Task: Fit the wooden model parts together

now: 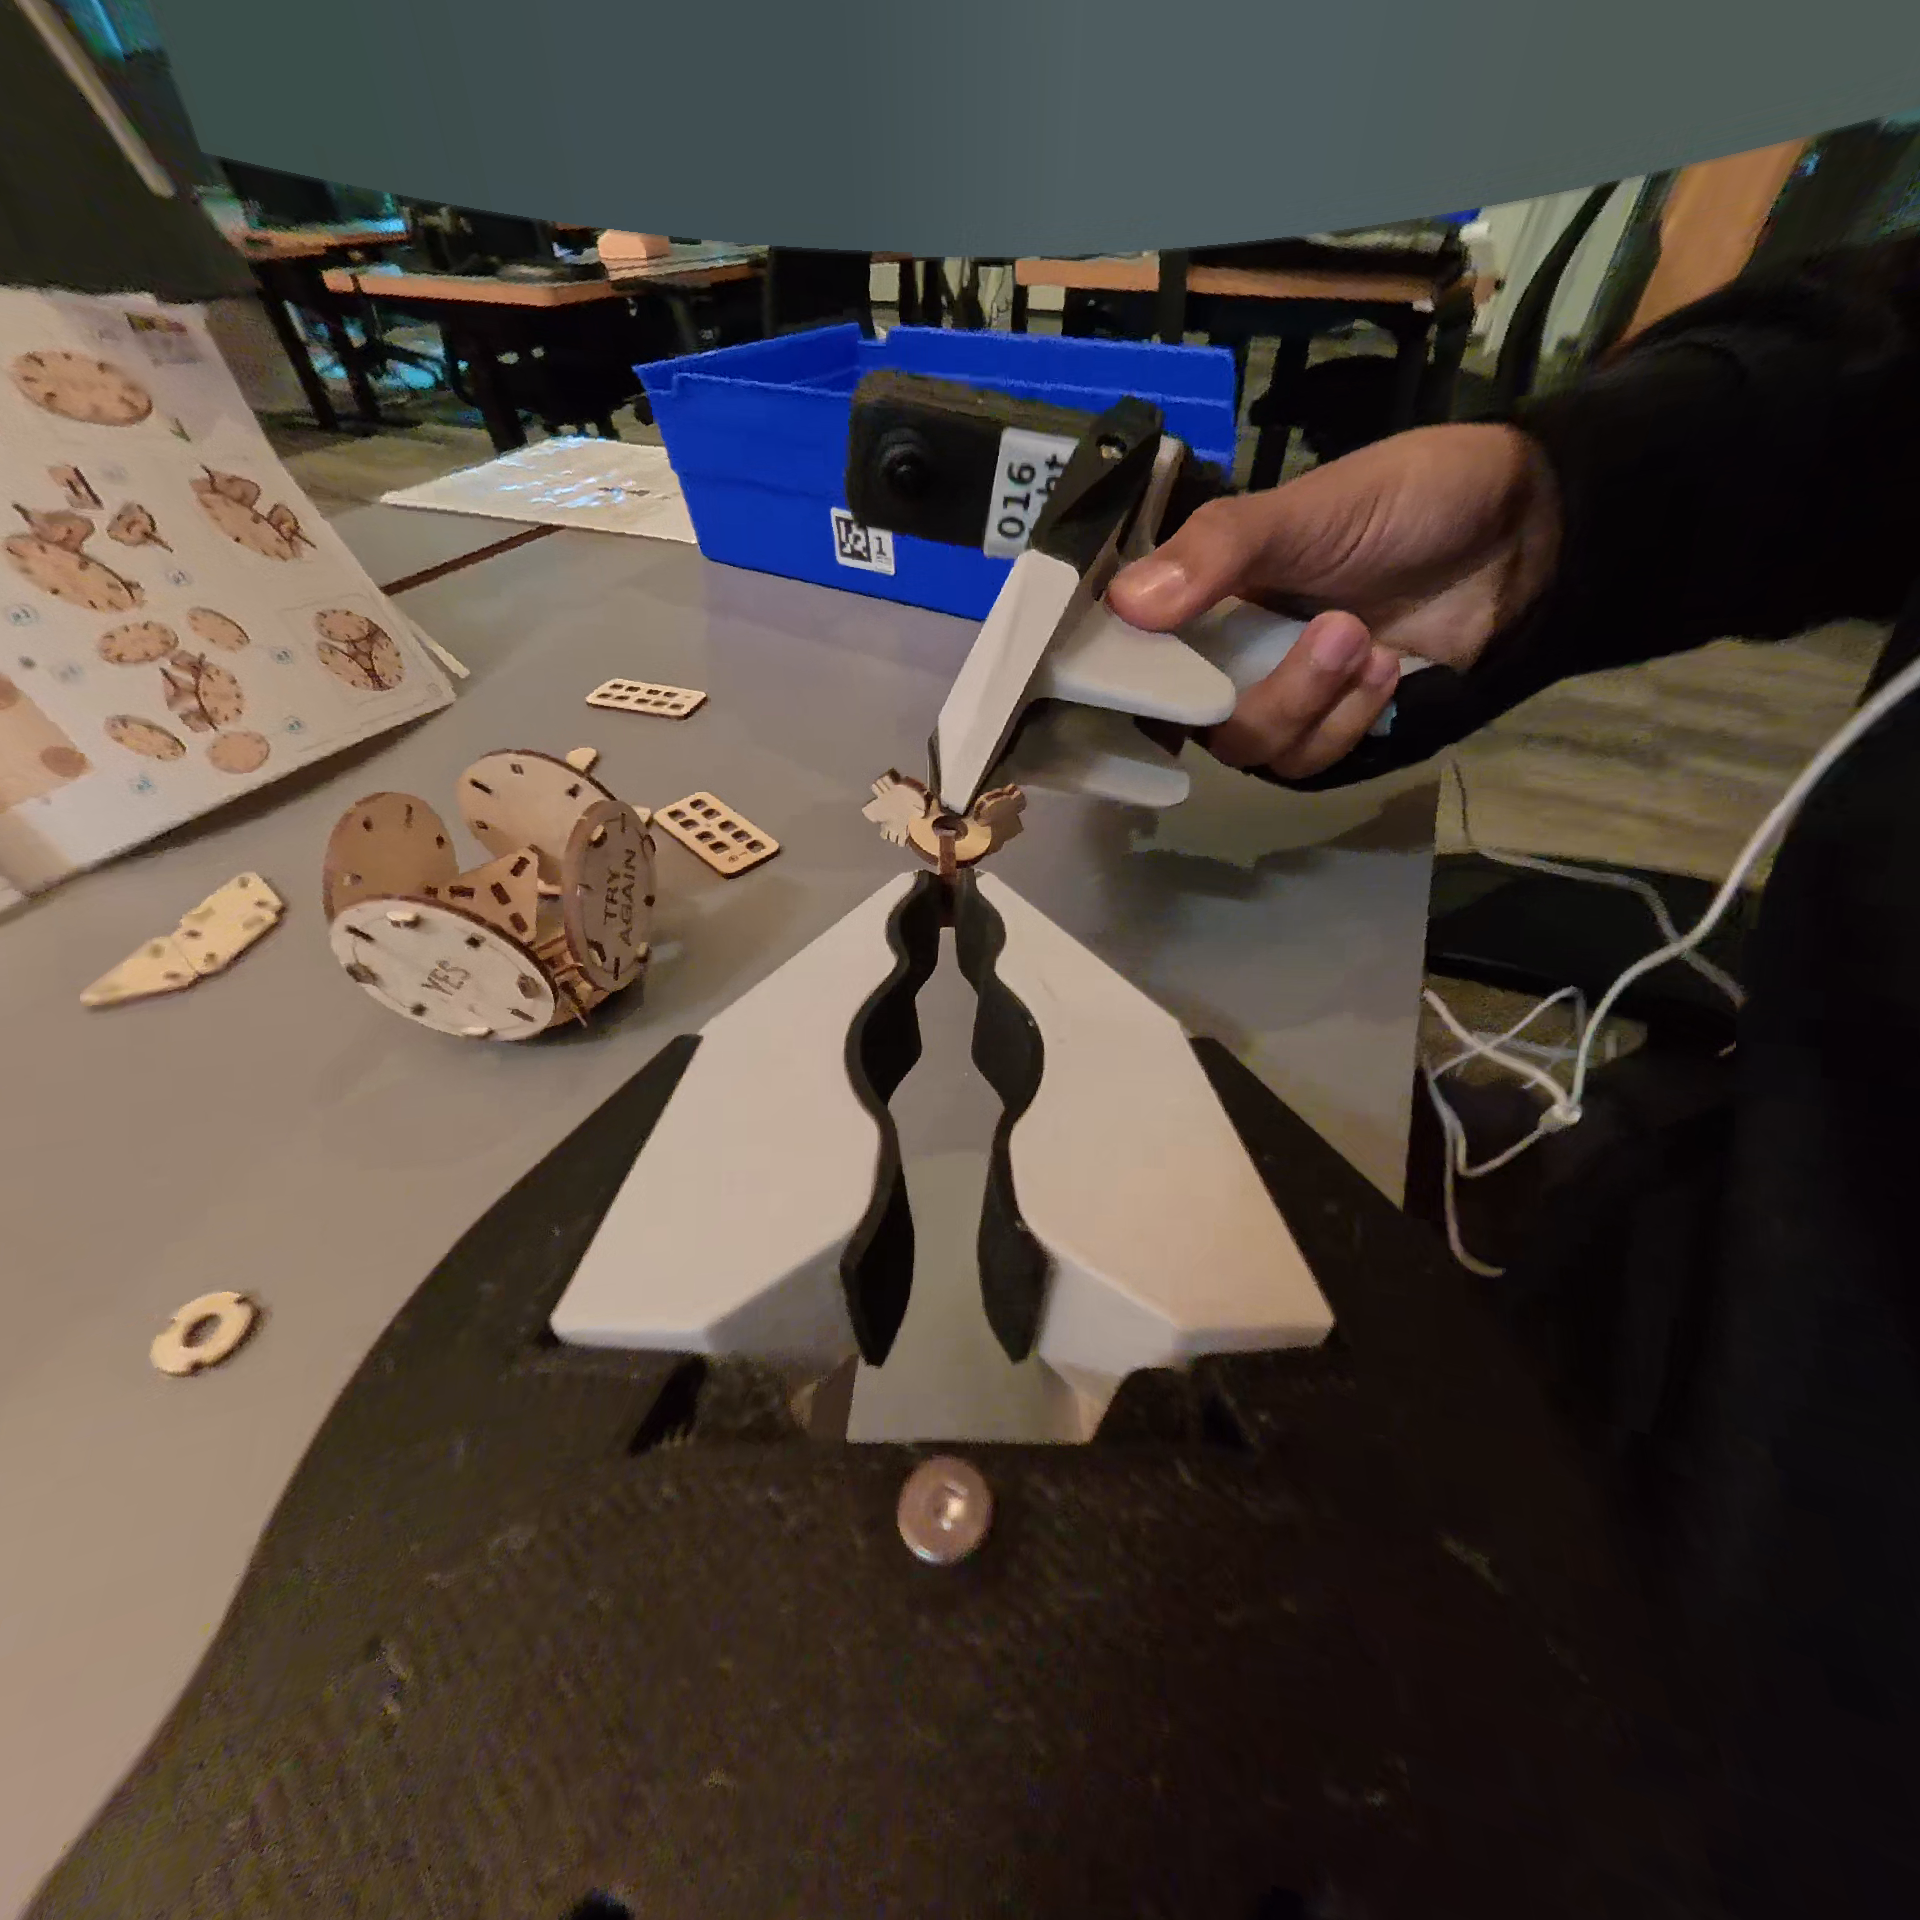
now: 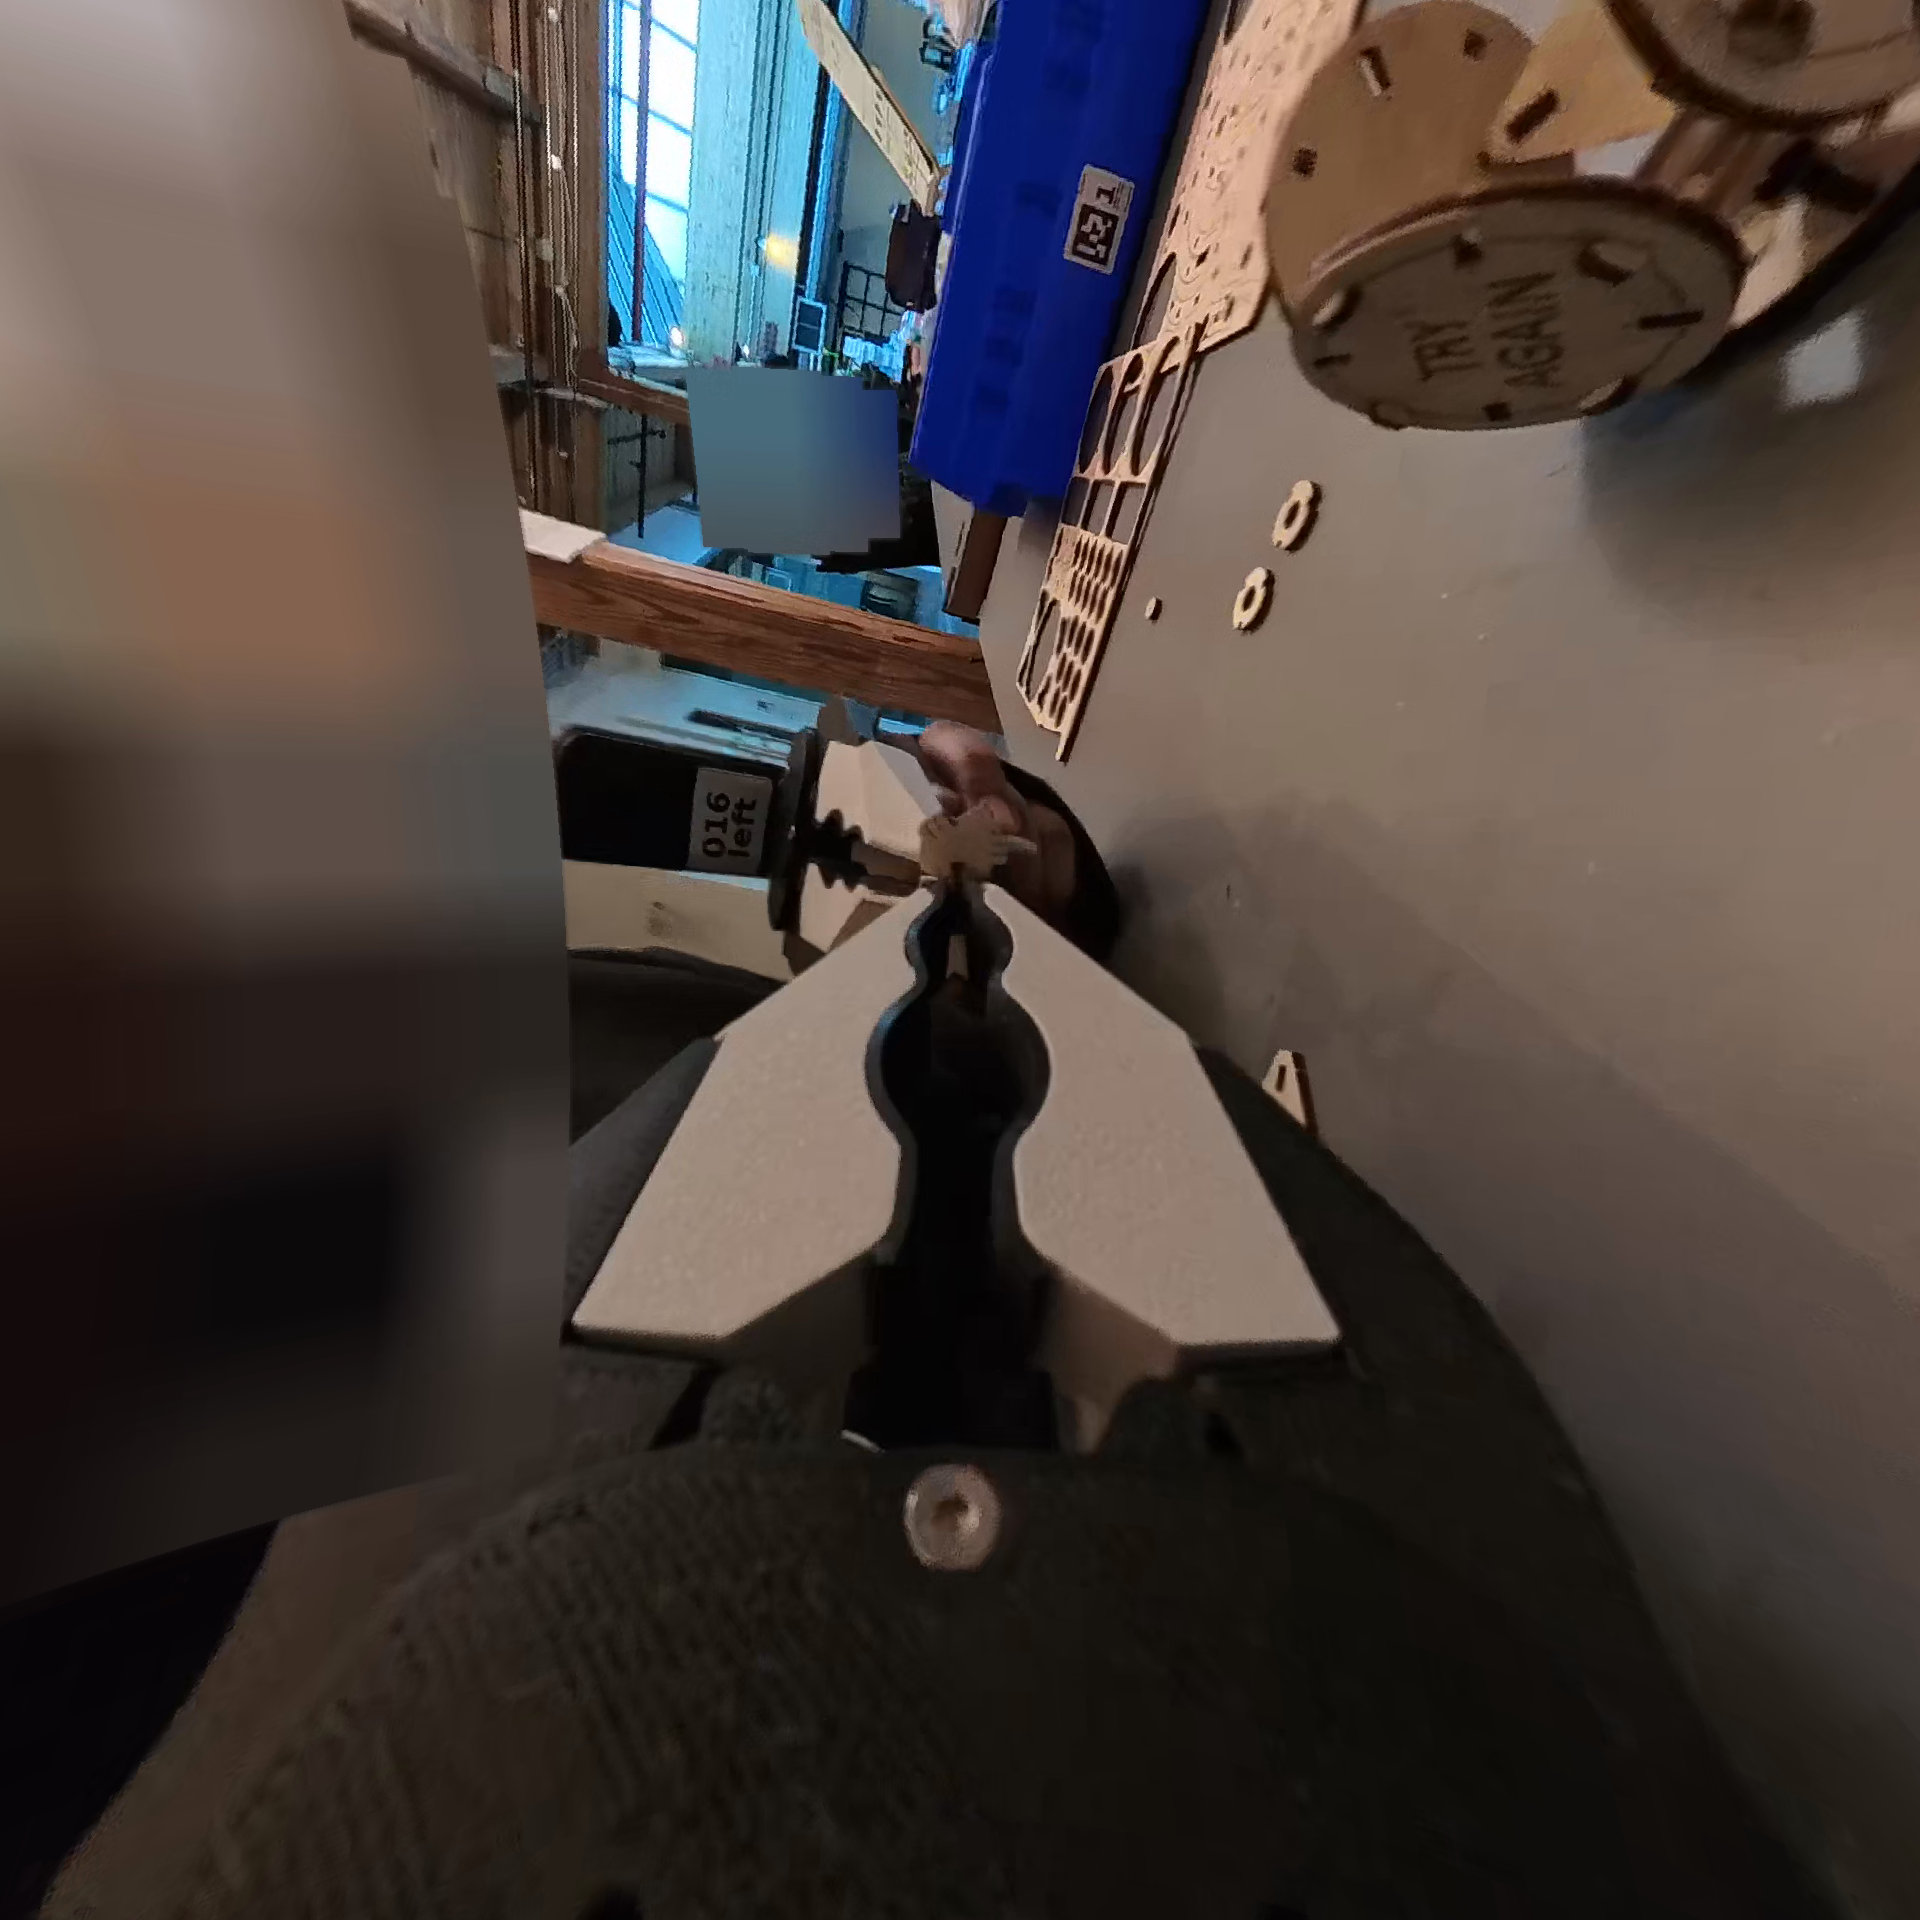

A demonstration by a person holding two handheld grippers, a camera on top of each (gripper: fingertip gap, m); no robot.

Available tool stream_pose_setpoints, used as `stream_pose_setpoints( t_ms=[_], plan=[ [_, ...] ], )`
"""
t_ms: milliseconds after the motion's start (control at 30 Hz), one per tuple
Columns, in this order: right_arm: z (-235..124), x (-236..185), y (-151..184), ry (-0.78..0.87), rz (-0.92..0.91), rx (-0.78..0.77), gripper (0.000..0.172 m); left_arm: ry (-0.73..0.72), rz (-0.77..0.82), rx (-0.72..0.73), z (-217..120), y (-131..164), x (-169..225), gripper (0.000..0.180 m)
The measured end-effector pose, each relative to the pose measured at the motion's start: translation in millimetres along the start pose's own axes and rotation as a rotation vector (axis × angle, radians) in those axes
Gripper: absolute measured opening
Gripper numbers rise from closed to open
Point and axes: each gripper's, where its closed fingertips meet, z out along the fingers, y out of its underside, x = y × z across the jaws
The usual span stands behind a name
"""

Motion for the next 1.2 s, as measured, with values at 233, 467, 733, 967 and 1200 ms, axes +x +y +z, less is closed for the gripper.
stream_pose_setpoints(
  t_ms=[233, 467, 733, 967, 1200],
  plan=[
    [6.9, -0.6, 15.0, 0.008, -0.236, 0.016, 0.000, -0.043, 0.537, 0.043, -16.3, 6.5, 12.0, 0.001],
    [8.7, -5.5, 23.9, 0.083, -0.582, 0.010, 0.000, -0.024, 0.557, 0.094, -17.1, 4.1, 17.4, 0.002],
    [8.0, -13.4, 25.2, 0.032, -0.586, 0.023, 0.000, -0.036, 0.594, 0.083, -18.1, 6.1, 18.9, 0.002],
    [9.3, -13.6, 28.7, -0.006, -0.531, 0.015, 0.000, -0.009, 0.590, 0.094, -20.1, 5.7, 22.1, 0.002],
    [9.8, -12.9, 31.3, 0.006, -0.535, 0.002, 0.000, -0.005, 0.586, 0.097, -20.3, 5.2, 22.9, 0.002]
  ],
)
